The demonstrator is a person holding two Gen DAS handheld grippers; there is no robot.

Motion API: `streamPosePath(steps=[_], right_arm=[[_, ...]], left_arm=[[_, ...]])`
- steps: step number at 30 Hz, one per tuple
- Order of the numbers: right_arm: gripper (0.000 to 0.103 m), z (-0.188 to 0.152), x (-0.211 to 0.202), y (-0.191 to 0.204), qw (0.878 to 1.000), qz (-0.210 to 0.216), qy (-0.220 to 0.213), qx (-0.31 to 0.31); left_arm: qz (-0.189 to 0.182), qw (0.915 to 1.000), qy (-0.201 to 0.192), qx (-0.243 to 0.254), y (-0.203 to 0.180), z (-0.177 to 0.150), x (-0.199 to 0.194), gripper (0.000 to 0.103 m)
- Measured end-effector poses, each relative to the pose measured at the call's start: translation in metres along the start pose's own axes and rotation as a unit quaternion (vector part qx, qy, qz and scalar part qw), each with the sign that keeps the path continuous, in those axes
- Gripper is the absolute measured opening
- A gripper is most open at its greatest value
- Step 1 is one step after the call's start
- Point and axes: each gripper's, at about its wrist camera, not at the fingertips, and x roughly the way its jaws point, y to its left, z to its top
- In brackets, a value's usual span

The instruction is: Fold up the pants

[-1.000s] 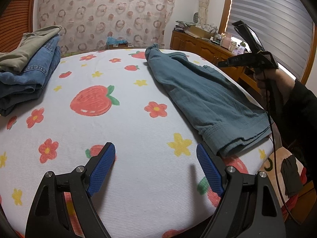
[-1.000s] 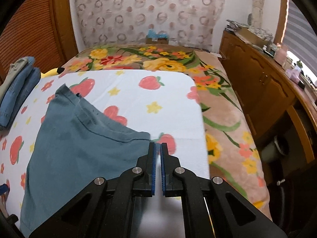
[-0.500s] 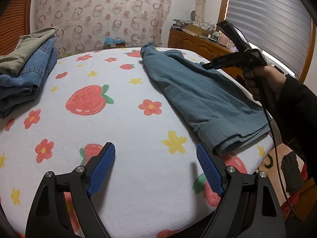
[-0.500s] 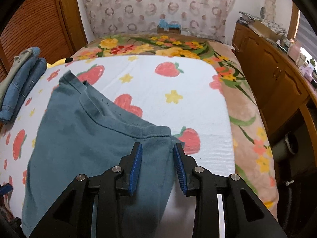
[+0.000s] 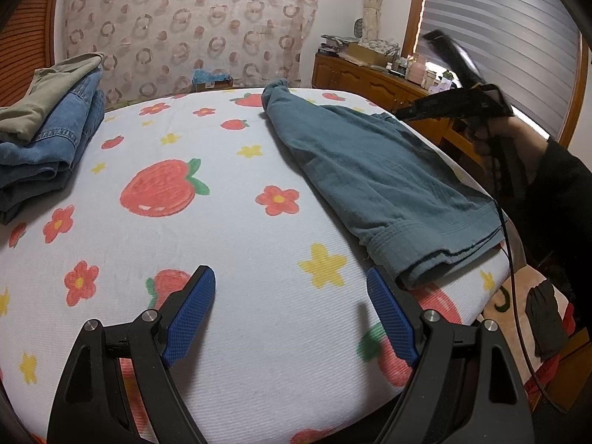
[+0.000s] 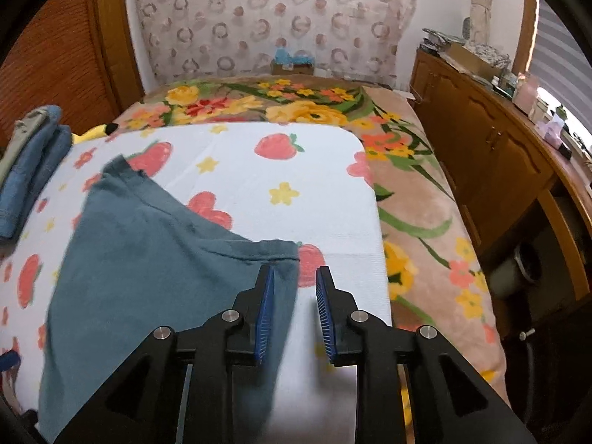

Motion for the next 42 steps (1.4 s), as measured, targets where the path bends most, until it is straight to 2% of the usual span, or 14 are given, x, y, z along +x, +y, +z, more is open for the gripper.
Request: streamPosePath(steps=[5, 11, 19, 21, 26, 30, 39, 41, 42], right_arm=[[0.031, -0.018, -0.034, 0.005, 1.0, 0.008, -0.014, -0.027], [0.038, -0.066, -0.067, 0.025, 0.997, 0.042, -0.024, -0.053], [0.04, -0.12, -0.062, 0.049, 0.997, 0.047, -0.004, -0.06], [0.043, -0.121, -0.057, 0.049, 0.998, 0.036, -0.002, -0.06], [0.056, -0.126, -0.055, 0.043, 0.999, 0.038, -0.026, -0.029], [0.062, -0.134, -0.055, 0.047, 0.998, 0.028, -0.045, -0.028], [0.066, -0.14, -0.055, 0.049, 0.998, 0.026, -0.058, -0.025], [0.066, -0.14, -0.056, 0.048, 0.998, 0.026, -0.053, -0.022], [0.066, -0.14, -0.058, 0.046, 0.998, 0.029, -0.048, -0.019]], left_arm=[[-0.001, 1.0, -0.001, 0.001, -0.001, 0.002, 0.001, 0.085], [-0.001, 1.0, -0.002, 0.006, -0.004, 0.003, 0.001, 0.085], [0.0, 1.0, 0.002, 0.009, -0.007, 0.001, 0.002, 0.085], [0.001, 0.9999, 0.002, 0.011, -0.008, 0.001, 0.002, 0.085], [-0.003, 0.9999, 0.0, 0.015, -0.011, 0.0, 0.0, 0.085], [-0.015, 0.9996, -0.003, 0.024, -0.015, 0.0, -0.002, 0.085], [-0.046, 0.9972, -0.007, 0.058, -0.033, 0.0, -0.011, 0.084], [-0.055, 0.9963, 0.0, 0.065, -0.036, -0.001, -0.008, 0.077], [-0.061, 0.9957, 0.007, 0.069, -0.038, -0.001, -0.006, 0.069]])
